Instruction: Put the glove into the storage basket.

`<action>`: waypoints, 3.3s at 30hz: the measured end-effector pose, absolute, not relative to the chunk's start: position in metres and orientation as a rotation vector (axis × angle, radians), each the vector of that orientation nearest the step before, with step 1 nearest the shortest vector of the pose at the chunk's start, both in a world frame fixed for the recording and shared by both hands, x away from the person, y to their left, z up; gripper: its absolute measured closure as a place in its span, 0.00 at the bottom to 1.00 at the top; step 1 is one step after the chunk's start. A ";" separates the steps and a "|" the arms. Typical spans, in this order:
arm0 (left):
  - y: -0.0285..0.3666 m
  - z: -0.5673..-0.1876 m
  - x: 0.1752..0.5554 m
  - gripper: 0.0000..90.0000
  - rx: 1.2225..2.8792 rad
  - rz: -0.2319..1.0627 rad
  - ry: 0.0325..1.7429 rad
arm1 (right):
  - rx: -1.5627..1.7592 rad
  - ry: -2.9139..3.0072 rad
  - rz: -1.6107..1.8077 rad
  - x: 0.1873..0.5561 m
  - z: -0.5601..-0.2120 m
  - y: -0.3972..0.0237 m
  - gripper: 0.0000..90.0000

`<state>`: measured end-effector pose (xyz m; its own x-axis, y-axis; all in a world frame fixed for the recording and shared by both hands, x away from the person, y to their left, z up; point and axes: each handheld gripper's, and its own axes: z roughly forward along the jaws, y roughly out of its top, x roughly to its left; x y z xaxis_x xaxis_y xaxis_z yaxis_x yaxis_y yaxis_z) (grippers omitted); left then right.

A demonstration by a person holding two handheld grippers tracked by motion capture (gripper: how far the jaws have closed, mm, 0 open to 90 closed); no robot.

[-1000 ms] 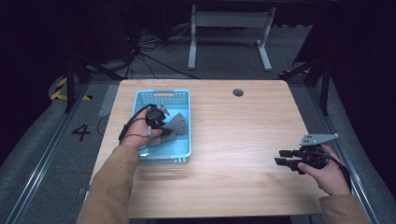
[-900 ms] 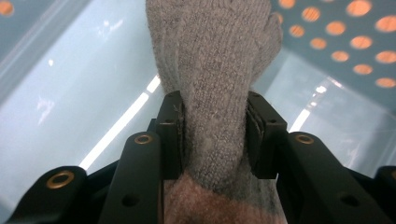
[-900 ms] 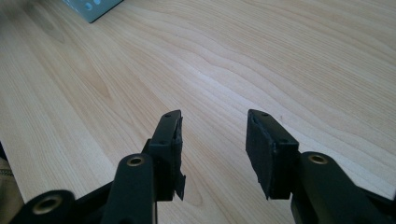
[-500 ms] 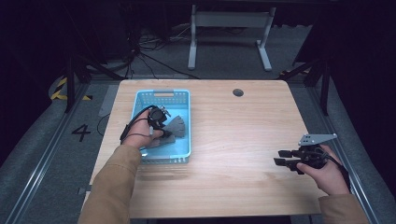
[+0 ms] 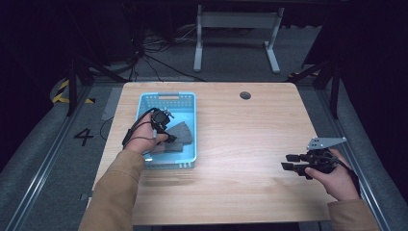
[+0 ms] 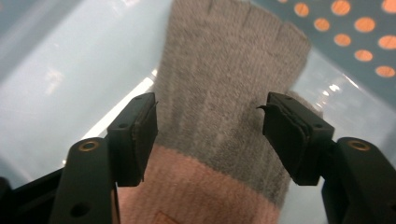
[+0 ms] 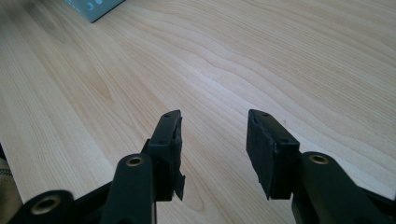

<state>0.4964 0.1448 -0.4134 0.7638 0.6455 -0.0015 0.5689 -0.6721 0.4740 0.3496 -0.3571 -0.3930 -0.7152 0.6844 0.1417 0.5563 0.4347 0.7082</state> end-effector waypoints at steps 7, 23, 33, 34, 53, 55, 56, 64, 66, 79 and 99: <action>0.143 -0.407 0.491 0.84 2.507 0.141 0.970 | 1.088 2.524 1.147 0.351 -0.392 -0.354 0.64; 0.153 -0.413 0.488 0.96 2.591 0.115 1.047 | 1.088 2.524 1.144 0.352 -0.392 -0.354 0.63; 0.155 -0.394 0.479 0.71 2.442 0.173 1.023 | 1.082 2.523 1.152 0.355 -0.391 -0.353 0.63; 0.156 -0.391 0.477 0.69 2.426 0.171 1.025 | 1.076 2.525 1.154 0.355 -0.391 -0.352 0.63; 0.156 -0.338 0.407 0.58 2.267 0.168 0.856 | 1.046 2.556 1.154 0.366 -0.393 -0.340 0.63; 0.157 -0.336 0.399 0.58 2.262 0.163 0.844 | 1.048 2.558 1.150 0.367 -0.393 -0.340 0.63; 0.157 -0.336 0.395 0.57 2.261 0.165 0.841 | 1.048 2.559 1.151 0.367 -0.393 -0.340 0.63; 0.165 -0.345 0.363 0.55 2.198 0.170 0.781 | 1.043 2.556 1.151 0.366 -0.392 -0.339 0.63; 0.167 -0.349 0.355 0.55 2.174 0.161 0.775 | 1.043 2.558 1.147 0.365 -0.393 -0.339 0.63; 0.156 -0.394 0.325 0.54 2.109 0.104 0.693 | 1.063 2.563 1.134 0.364 -0.398 -0.342 0.63; 0.143 -0.453 0.310 0.48 2.188 0.143 0.654 | 1.100 2.595 1.097 0.371 -0.414 -0.340 0.63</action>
